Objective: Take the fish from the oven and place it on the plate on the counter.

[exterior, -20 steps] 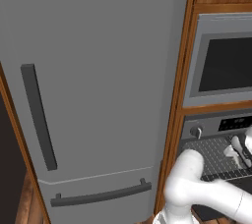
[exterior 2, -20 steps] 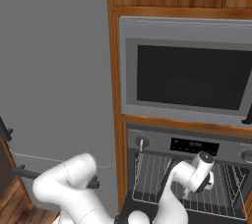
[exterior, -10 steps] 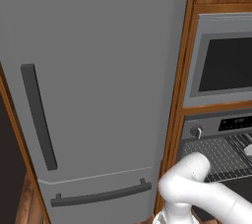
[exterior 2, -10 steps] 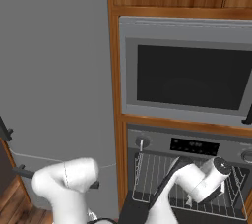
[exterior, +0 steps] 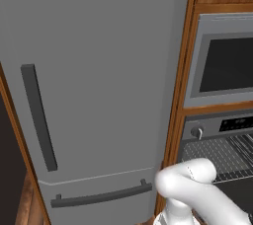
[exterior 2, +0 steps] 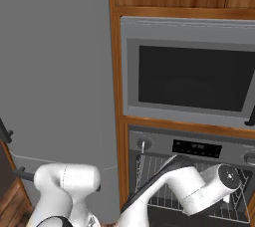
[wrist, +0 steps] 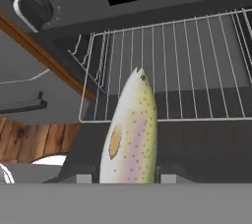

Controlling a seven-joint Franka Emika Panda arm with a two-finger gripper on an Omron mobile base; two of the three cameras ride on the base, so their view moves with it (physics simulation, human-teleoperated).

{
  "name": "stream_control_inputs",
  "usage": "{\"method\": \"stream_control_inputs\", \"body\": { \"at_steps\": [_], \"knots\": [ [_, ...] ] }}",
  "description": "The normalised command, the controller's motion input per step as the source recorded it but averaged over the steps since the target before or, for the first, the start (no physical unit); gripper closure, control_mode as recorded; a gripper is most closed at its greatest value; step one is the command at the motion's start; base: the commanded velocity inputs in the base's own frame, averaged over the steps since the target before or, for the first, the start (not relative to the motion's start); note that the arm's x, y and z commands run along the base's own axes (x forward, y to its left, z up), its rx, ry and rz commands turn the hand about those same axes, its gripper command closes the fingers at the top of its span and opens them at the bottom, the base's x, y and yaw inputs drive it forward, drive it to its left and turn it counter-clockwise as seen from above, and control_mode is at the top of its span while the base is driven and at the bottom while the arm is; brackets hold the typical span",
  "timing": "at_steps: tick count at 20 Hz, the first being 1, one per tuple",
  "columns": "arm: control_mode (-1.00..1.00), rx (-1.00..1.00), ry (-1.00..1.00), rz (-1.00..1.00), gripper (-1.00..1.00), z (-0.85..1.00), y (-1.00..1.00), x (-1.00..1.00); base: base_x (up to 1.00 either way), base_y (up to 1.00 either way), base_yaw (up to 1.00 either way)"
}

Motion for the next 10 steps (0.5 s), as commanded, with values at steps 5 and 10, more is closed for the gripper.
{"method": "stream_control_inputs", "body": {
  "at_steps": [5,10],
  "knots": [
    [-1.00,-0.04,-0.05,-0.01,1.00,0.98,0.97,-0.40,0.00,0.00,0.00],
    [-1.00,-0.08,-0.01,-0.03,1.00,0.94,1.00,-0.14,0.00,0.00,0.00]
  ]
}}
